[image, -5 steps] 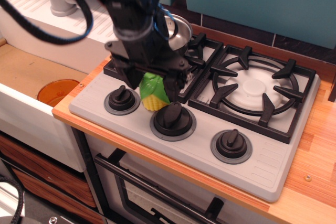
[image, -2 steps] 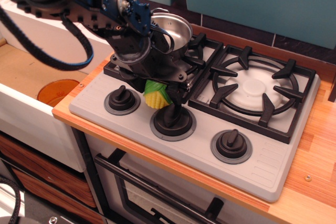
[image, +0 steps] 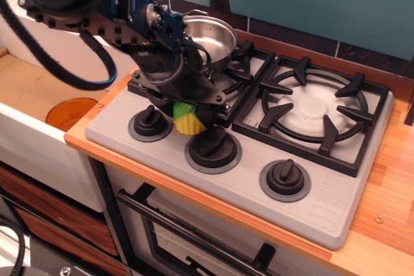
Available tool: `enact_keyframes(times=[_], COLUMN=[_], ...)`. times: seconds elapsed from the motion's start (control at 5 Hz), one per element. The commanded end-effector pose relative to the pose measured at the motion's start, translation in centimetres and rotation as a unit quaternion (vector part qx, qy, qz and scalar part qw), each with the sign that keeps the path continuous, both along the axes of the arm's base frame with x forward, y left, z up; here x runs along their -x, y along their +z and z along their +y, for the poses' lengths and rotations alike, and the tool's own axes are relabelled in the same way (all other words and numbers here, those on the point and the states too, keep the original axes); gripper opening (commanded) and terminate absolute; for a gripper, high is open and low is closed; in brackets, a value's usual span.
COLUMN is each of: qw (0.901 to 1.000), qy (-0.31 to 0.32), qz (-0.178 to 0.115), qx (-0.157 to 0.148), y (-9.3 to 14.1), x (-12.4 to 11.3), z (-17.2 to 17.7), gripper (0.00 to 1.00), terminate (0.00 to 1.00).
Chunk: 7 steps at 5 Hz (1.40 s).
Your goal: Put corncob in pot or pan an put pot or pan on stove
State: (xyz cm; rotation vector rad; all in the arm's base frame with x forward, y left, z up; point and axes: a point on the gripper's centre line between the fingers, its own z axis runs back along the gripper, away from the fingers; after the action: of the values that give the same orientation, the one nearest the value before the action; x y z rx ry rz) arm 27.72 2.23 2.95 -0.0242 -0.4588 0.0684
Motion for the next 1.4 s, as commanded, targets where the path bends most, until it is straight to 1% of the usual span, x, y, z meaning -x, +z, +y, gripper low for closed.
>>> enact_keyframes(times=[0.0,0.2,0.4,0.6,0.8,1.0,1.2], qw=[0.9998,0.9991,0.9984,0.9983,0.9984,0.9983,0.9980], qy=[-0.005,0.003,0.009,0.006,-0.016,-0.025,-0.035], qz=[0.017,0.039,0.054,0.056,0.042,0.040,0.043], qx=[-0.011,-0.015,-0.015,-0.018,-0.034,-0.035,-0.030], y=[3.1,5.6,7.9,8.9,9.0,9.3,9.2], x=[0.4,0.7,0.4,-1.2,-4.6,-8.7,-11.6], z=[-0.2,-0.4,-0.8,-0.7,0.8,3.2,5.2], gripper=[0.00,0.00,0.00,0.00,0.00,0.00,0.00], terminate=[0.00,0.00,0.00,0.00,0.00,0.00,0.00])
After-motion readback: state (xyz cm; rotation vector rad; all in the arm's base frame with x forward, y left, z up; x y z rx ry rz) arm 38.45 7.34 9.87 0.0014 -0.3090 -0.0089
